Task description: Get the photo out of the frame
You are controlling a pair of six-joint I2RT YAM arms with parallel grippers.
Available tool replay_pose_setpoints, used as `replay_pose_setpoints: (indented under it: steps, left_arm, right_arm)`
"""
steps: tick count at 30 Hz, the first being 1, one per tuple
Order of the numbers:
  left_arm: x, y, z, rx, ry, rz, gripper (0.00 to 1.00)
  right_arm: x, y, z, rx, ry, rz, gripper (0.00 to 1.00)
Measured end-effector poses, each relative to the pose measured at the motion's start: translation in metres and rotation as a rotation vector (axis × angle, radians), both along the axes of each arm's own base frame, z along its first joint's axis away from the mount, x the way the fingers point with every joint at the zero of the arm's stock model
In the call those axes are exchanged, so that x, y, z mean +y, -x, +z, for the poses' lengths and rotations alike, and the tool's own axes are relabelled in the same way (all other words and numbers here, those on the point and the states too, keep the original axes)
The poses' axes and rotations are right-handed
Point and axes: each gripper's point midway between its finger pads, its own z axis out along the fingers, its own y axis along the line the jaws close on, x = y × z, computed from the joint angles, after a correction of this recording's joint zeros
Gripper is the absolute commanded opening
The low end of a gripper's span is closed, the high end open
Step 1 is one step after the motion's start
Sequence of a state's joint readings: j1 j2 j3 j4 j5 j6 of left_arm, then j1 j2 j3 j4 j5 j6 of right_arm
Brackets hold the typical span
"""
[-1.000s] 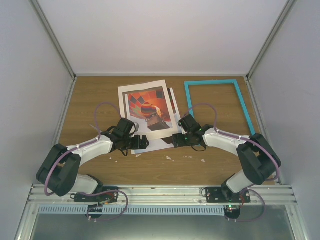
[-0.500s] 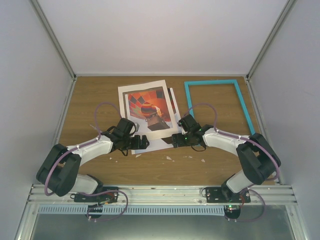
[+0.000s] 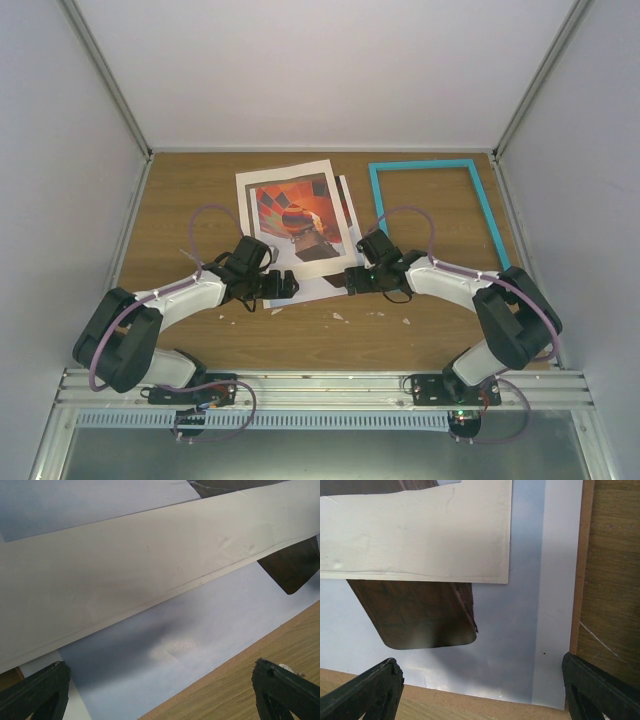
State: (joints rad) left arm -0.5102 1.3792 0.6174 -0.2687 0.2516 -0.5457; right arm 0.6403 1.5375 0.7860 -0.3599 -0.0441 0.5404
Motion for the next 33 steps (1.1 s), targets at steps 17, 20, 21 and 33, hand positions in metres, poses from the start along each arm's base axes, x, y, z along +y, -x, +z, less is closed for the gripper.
replay_pose_setpoints:
  steps: [17, 20, 21, 33]
  left_arm:
    - [0.0, 0.0, 0.0, 0.0, 0.0, 0.0, 0.99]
    - [0.0, 0.0, 0.0, -0.001, 0.0, 0.0, 0.99]
    - [0.0, 0.0, 0.0, -0.001, 0.001, 0.0, 0.99]
    - [0.0, 0.0, 0.0, 0.0, 0.001, -0.001, 0.99]
  right_arm:
    - [-0.002, 0.001, -0.001, 0.006, 0.007, -0.009, 0.87]
    - [0.0, 0.002, -0.001, 0.01, -0.002, -0.005, 0.87]
    - [0.0, 0.002, -0.001, 0.011, -0.003, -0.004, 0.87]
    - [0.007, 0.004, 0.001, 0.015, -0.059, 0.014, 0.88]
